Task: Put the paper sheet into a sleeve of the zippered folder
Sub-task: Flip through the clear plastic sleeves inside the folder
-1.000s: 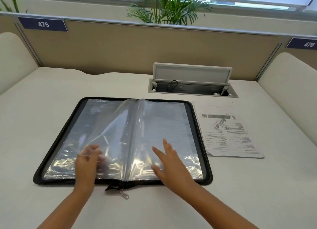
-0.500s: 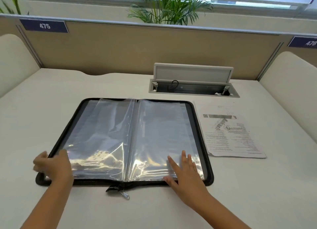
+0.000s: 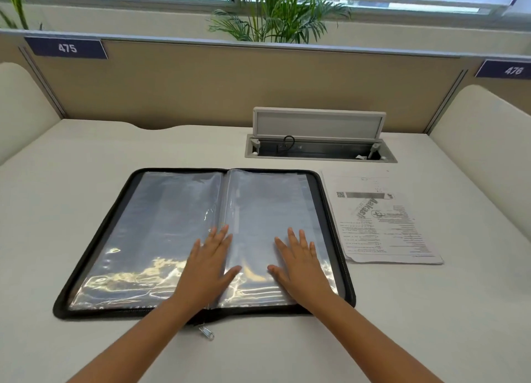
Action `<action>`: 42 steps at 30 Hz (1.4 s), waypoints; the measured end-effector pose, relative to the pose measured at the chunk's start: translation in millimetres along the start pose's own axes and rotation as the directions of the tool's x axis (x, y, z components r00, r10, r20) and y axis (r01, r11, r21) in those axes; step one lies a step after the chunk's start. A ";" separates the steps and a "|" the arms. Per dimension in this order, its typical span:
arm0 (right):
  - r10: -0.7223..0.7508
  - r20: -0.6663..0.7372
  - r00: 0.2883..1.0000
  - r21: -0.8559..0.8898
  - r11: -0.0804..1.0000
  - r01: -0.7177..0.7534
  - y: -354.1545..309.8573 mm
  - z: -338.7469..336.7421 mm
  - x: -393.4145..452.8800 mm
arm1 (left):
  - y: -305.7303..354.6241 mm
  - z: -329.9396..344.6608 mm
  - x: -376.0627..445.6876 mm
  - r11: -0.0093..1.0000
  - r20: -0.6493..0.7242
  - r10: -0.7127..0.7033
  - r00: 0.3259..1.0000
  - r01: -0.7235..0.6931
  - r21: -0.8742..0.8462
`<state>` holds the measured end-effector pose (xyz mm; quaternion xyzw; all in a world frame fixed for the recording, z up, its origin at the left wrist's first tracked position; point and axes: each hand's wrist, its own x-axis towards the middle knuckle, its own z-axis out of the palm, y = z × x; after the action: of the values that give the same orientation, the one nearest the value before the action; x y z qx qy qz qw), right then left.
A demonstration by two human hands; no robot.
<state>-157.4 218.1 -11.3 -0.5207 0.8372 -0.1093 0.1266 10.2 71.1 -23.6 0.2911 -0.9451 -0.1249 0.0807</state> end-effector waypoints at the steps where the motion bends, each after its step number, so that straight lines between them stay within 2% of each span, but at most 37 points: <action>1: -0.006 -0.008 1.000 -0.001 1.000 0.006 3.2 3.6 0.2 | -0.3 4.2 1.8 1.000 0.016 -0.003 1.000 0.002 0.024; 8: -0.015 -0.064 0.998 0.011 1.000 0.016 13.1 13.8 -2.5 | -1.9 11.5 1.6 0.998 0.064 -0.027 0.998 0.024 0.054; 19: -0.017 -0.066 0.998 -0.035 0.999 0.014 18.6 16.8 -24.5 | 11.8 18.1 -21.5 0.997 0.010 -0.025 1.000 0.025 0.067; 23: -0.024 -0.115 0.993 -0.025 0.999 0.021 21.2 24.9 -39.5 | 15.7 22.0 -36.1 0.996 0.005 -0.024 1.000 0.023 0.087; 33: 0.003 -0.041 0.999 -0.009 1.000 -0.004 17.8 15.5 -50.6 | 20.5 19.5 -42.8 0.996 0.005 -0.029 1.000 0.029 0.084; 38: -0.033 -0.016 0.999 0.042 0.999 0.033 17.9 15.3 -52.7 | 16.4 15.5 -42.0 0.990 0.016 -0.027 0.999 0.025 0.137; 42: -0.031 -0.055 0.998 0.228 0.973 0.043 21.6 2.2 -50.7 | 14.4 18.7 -40.8 0.991 -0.008 -0.032 0.999 0.033 0.130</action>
<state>-153.4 272.9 -15.2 -0.5151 0.8122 -0.2207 0.1625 31.7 109.4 -40.7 0.3113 -0.9461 -0.0634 0.0621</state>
